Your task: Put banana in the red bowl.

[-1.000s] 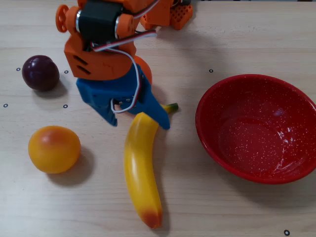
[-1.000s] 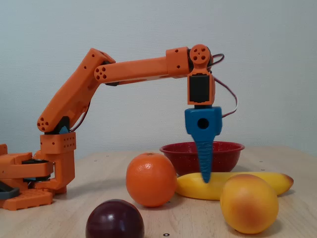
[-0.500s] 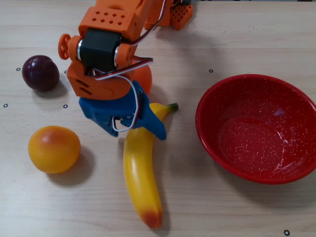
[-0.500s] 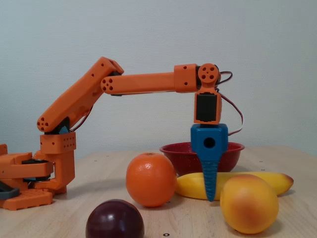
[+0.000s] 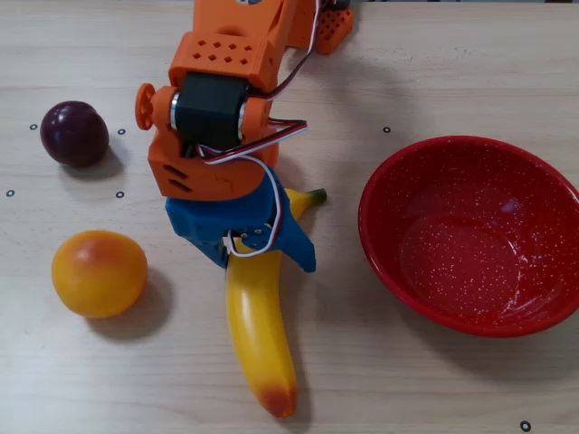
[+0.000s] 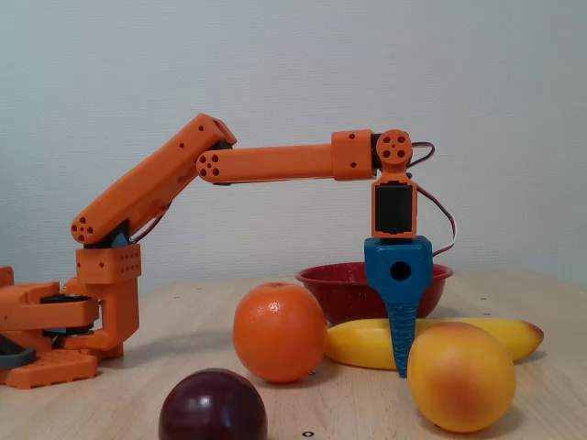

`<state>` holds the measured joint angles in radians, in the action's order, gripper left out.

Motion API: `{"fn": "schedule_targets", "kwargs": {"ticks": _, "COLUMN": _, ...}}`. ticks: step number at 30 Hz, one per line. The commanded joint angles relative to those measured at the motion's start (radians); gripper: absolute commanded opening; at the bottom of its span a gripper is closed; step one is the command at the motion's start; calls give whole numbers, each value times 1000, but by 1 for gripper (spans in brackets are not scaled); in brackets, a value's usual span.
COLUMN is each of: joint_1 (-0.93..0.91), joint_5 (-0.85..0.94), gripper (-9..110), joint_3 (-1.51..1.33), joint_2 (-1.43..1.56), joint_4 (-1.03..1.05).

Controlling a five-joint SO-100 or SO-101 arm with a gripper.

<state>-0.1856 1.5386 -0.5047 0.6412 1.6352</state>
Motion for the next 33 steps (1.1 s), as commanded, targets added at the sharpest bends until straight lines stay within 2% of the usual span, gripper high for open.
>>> {"fn": "schedule_targets", "kwargs": {"ticks": 1, "joint_1": 28, "joint_5": -17, "gripper": 30, "joint_3": 106, "joint_2": 48, "joint_4": -12}}
{"fn": "schedule_targets", "kwargs": {"ticks": 17, "joint_1": 38, "joint_5": 12, "gripper": 12, "joint_3": 103, "joint_2": 55, "joint_4": 6}}
{"fn": "schedule_targets", "kwargs": {"ticks": 21, "joint_1": 44, "joint_5": 8, "gripper": 0, "joint_3": 107, "joint_2": 55, "joint_4": 15}}
{"fn": "schedule_targets", "kwargs": {"ticks": 33, "joint_1": 69, "joint_5": -69, "gripper": 0, "joint_3": 152, "joint_2": 60, "joint_4": 60}}
